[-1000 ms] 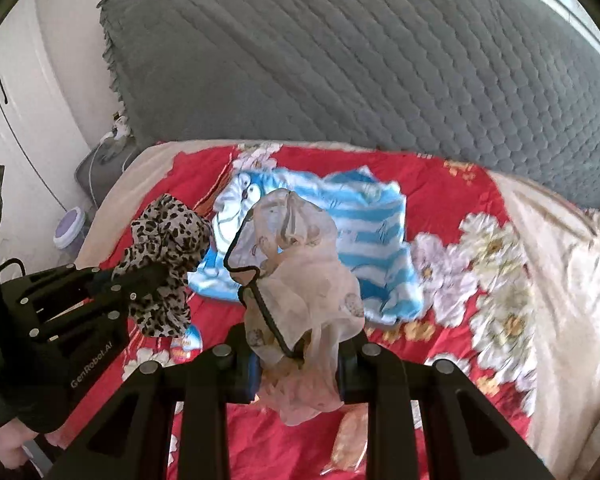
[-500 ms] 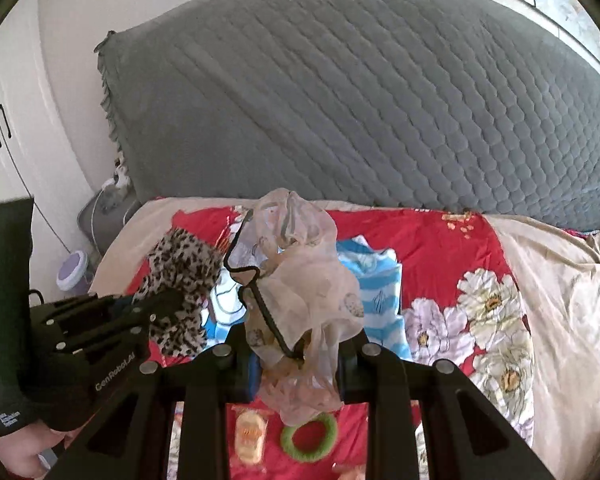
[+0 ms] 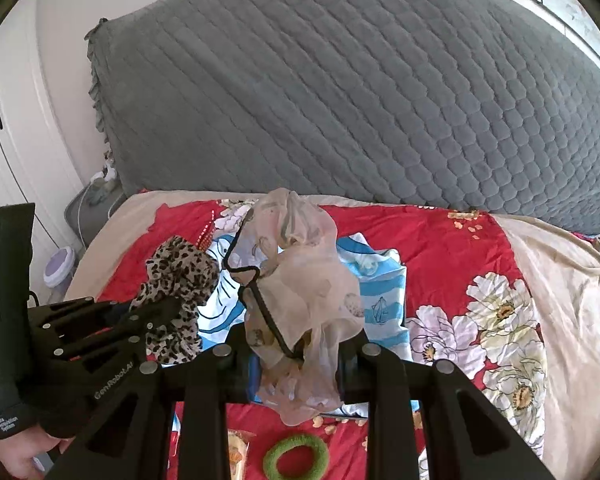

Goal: Organize objects
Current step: 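Lift both scrunchies and carry them over the striped shirt in the tray, then lower the leopard scrunchie onto the shirt and open the left tool while the right tool lowers the sheer one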

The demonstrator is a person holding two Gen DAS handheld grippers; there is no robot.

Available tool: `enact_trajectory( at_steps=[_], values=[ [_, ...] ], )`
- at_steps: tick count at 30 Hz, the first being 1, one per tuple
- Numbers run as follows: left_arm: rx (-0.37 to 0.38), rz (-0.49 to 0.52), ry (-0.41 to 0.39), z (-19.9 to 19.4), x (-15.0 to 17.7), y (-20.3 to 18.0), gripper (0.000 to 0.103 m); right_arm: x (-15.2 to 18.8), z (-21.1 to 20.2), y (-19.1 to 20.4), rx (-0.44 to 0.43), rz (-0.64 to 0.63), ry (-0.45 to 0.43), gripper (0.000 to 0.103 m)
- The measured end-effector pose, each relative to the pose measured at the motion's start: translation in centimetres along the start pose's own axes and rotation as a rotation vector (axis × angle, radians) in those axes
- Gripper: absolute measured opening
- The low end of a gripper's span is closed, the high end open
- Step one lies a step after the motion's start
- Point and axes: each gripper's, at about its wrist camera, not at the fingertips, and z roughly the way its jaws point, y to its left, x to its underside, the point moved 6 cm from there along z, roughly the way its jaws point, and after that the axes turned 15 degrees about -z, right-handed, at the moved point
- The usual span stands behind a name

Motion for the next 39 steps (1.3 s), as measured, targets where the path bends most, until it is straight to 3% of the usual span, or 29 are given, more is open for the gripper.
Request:
enact_trajectory(
  at_steps=[7,20,39],
  values=[
    [0.000,0.040,-0.029,1.5,-0.4,-0.7,0.009,0.1,2.0,0.1,0.008,-0.014,0.022,0.028],
    [-0.011,0.016,0.032,6.1,0.4,0.0,0.009,1.6,6.0,-1.2,0.008,0.003,0.082,0.028],
    [-0.012,0.004,0.108,12.3,2.9,0.9,0.009,6.6,13.1,-1.8,-0.014,-0.003,0.224,0.028]
  ],
)
